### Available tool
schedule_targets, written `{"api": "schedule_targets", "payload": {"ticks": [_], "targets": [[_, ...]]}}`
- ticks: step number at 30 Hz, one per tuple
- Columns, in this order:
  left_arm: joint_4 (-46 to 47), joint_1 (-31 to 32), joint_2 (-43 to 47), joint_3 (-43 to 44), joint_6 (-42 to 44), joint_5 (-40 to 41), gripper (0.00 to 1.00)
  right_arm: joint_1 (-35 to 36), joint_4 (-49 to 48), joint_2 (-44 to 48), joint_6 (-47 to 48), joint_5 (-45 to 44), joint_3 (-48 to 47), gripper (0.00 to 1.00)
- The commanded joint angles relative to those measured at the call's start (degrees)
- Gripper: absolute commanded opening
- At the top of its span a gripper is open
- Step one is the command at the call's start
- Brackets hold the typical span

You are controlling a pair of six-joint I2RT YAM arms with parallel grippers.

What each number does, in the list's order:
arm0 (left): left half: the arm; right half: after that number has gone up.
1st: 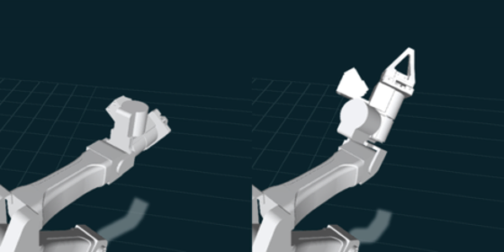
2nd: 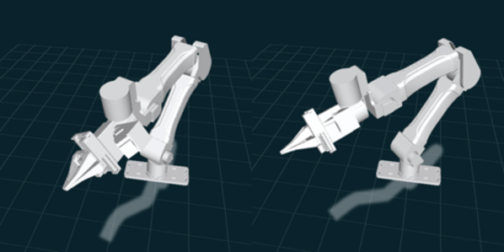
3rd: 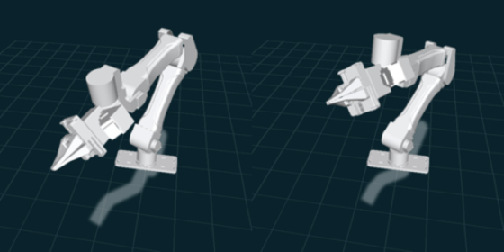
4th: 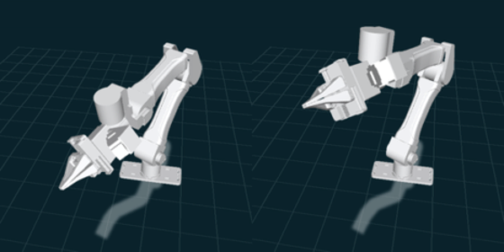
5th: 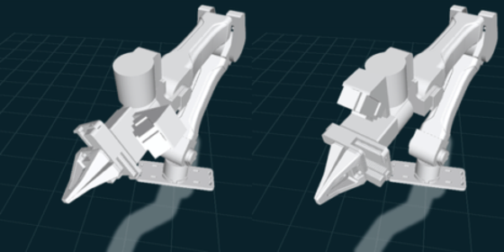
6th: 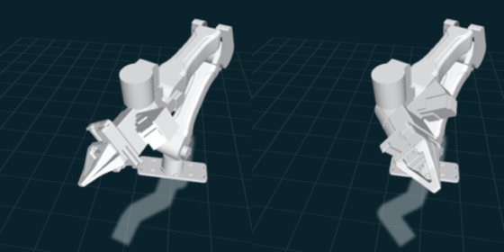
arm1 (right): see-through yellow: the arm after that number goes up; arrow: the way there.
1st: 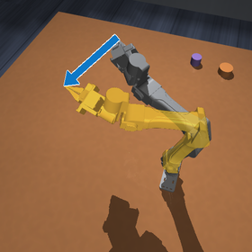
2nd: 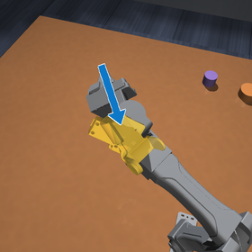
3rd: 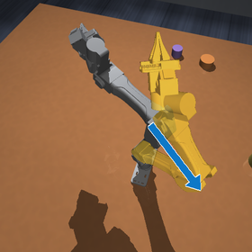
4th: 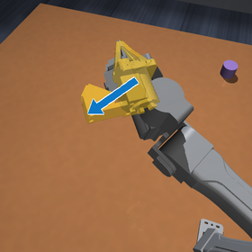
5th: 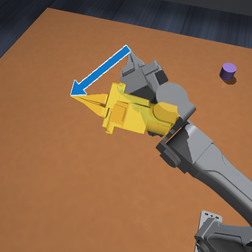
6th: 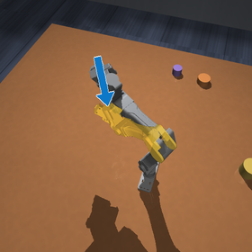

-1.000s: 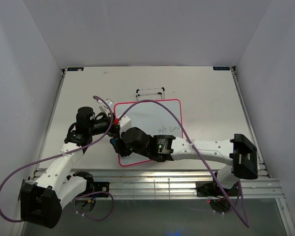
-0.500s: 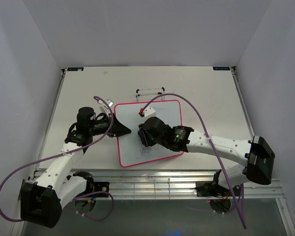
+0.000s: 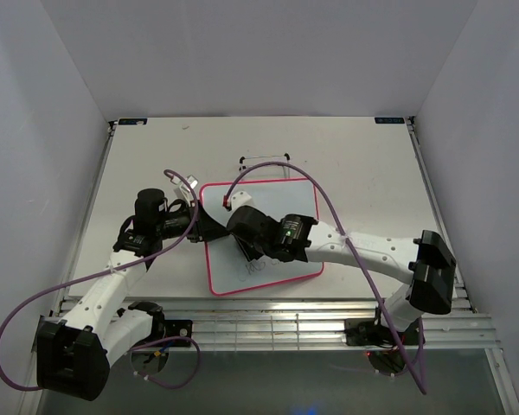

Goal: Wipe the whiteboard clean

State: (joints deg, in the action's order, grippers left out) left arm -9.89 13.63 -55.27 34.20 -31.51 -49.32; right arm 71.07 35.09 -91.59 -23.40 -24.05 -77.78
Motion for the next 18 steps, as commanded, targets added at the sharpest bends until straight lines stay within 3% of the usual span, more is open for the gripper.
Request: {"api": "schedule_targets", "payload": {"ticks": [1, 4, 9, 14, 18], "targets": [[-0.1, 1.9, 1.1, 0.1, 5.1, -4.3, 0.00, -3.5, -6.1, 1.1, 1.0, 3.8, 6.5, 0.17], [0.1, 1.8, 1.0, 0.1, 5.1, -4.7, 0.00, -12.3, -11.8, 7.0, 3.1, 7.2, 15.3, 0.17], [0.3, 1.8, 1.2, 0.0, 5.1, -5.2, 0.00, -24.7, -12.9, 10.9, 7.2, 9.5, 19.4, 0.16], [0.3, 1.8, 1.6, -0.1, 5.1, -4.8, 0.00, -26.9, -16.6, 12.7, 6.5, 14.4, 21.8, 0.16], [0.0, 1.8, 1.2, 0.1, 5.1, -4.3, 0.00, -21.2, -26.5, 14.9, 4.3, 26.6, 23.8, 0.14]]}}
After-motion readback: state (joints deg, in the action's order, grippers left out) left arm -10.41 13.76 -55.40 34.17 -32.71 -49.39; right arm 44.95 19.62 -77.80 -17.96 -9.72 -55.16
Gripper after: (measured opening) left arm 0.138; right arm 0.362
